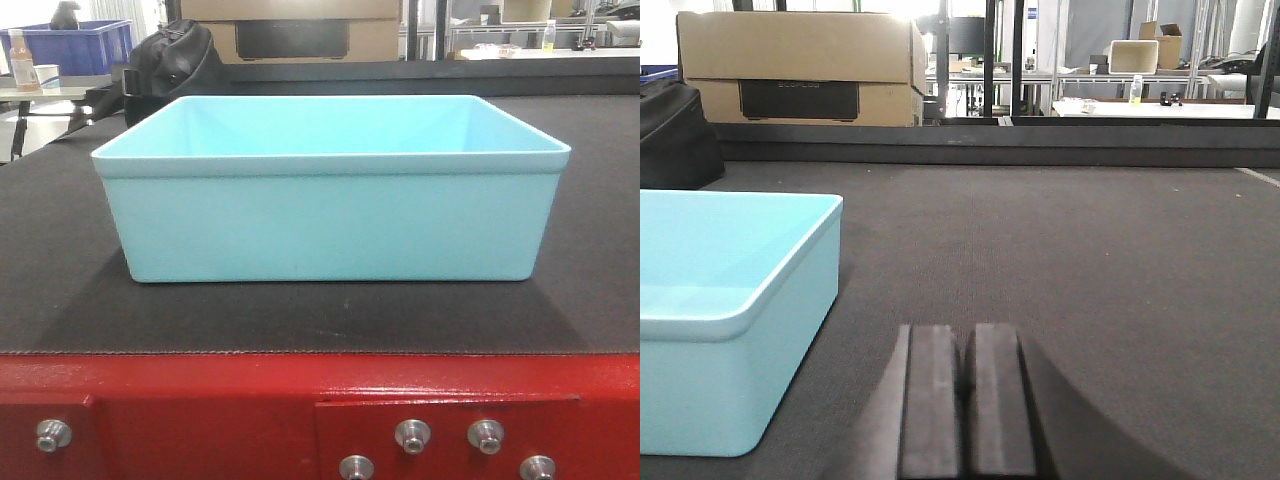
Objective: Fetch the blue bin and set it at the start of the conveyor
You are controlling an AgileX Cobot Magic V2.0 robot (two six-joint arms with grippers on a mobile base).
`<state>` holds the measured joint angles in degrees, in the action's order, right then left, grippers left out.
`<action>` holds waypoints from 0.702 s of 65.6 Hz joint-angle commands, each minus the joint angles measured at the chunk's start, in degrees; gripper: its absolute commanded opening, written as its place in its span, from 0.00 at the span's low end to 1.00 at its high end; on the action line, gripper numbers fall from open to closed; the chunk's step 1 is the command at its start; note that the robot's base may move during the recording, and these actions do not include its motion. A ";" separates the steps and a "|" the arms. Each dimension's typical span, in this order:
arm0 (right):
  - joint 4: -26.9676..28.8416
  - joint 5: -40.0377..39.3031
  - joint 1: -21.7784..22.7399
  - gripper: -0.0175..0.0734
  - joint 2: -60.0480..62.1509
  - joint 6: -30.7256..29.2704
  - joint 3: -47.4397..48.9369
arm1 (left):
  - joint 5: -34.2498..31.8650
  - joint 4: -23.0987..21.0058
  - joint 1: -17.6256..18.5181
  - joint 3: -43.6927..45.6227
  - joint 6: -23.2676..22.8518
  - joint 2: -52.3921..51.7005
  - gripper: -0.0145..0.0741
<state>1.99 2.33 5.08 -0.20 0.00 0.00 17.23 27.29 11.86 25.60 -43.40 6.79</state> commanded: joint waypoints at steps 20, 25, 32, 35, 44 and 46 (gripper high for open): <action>0.17 -1.06 0.36 0.01 0.20 0.00 0.00 | -1.56 -8.92 -0.36 -3.02 11.59 -3.20 0.04; 0.17 -1.06 0.36 0.01 0.20 0.00 0.00 | -2.00 -15.73 -1.67 -7.52 24.26 -5.46 0.04; 0.17 -1.06 0.36 0.01 0.20 0.00 0.00 | -7.52 -23.95 -4.94 -14.14 37.13 -6.79 0.04; 0.17 -1.06 0.36 0.01 0.20 0.00 0.00 | -12.24 -28.03 -6.46 -17.31 41.89 -6.79 0.04; 0.17 -1.06 0.36 0.01 0.20 0.00 0.00 | -21.05 -30.95 -9.27 -23.99 46.28 -6.79 0.04; 0.17 -1.06 0.36 0.01 0.20 0.00 0.00 | -21.25 -30.95 -9.60 -24.86 46.28 -6.79 0.04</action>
<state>1.99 2.33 5.08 -0.20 0.00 0.00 0.64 -1.99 3.25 3.19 0.69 0.33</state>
